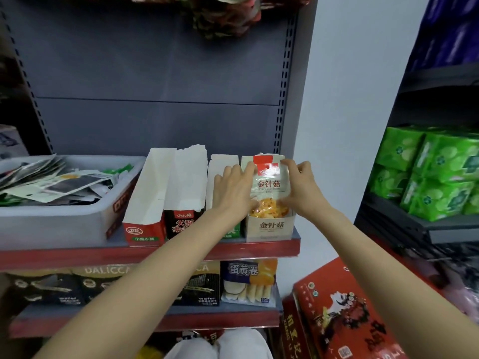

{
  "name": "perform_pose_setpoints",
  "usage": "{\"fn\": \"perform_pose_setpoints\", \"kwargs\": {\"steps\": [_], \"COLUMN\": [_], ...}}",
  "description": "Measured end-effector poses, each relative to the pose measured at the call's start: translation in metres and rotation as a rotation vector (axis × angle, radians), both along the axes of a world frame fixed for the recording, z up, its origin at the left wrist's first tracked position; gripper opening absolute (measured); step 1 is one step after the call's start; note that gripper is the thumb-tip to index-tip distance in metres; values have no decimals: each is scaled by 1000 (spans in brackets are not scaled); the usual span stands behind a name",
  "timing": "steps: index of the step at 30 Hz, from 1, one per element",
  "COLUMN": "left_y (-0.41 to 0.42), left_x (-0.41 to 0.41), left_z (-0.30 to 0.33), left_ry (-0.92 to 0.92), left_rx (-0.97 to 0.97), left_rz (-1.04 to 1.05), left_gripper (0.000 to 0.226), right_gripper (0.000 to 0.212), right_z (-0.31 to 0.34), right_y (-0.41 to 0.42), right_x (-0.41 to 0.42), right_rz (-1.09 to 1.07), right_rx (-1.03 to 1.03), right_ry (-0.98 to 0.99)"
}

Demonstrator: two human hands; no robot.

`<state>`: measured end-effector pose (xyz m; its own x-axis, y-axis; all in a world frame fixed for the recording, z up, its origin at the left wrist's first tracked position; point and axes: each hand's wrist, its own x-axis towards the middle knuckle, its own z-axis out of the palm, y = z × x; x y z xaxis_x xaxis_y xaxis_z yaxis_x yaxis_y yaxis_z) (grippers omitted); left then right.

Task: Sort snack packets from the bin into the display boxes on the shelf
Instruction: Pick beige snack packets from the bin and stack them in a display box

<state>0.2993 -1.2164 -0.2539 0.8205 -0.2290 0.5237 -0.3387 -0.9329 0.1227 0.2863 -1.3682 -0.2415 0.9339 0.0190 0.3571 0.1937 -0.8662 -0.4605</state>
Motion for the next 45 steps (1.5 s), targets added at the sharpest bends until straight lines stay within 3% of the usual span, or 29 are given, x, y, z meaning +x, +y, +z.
{"fn": "perform_pose_setpoints", "kwargs": {"steps": [5, 7, 13, 22, 28, 33, 39, 43, 45], "left_y": [17, 37, 127, 316, 386, 389, 379, 379, 377], "left_x": [-7, -12, -34, -36, -39, -48, -58, -57, -59], "left_z": [7, 11, 22, 22, 7, 9, 10, 12, 15], "left_ry": [-62, -72, -42, -131, 142, 319, 248, 143, 119], "left_rx": [-114, -193, -373, -399, -328, -353, -524, -825, -864], "left_rz": [-50, -65, 46, 350, 325, 294, 337, 186, 105], "left_gripper": [55, 41, 19, 22, 46, 44, 50, 39, 39], "right_gripper": [77, 61, 29, 39, 71, 55, 36, 27, 25], "right_z": [4, 3, 7, 4, 7, 6, 9, 9, 10], "right_y": [14, 30, 114, 270, 341, 359, 347, 341, 337], "right_x": [-5, -7, -1, 19, 35, 49, 53, 44, 38], "right_rz": [-29, 53, 335, 557, 689, 732, 779, 867, 886], "right_rx": [-120, -100, -61, -14, -229, -309, -180, 118, 299], "right_ry": [-176, -280, -303, -225, -36, -18, 9, 53, 68]}}
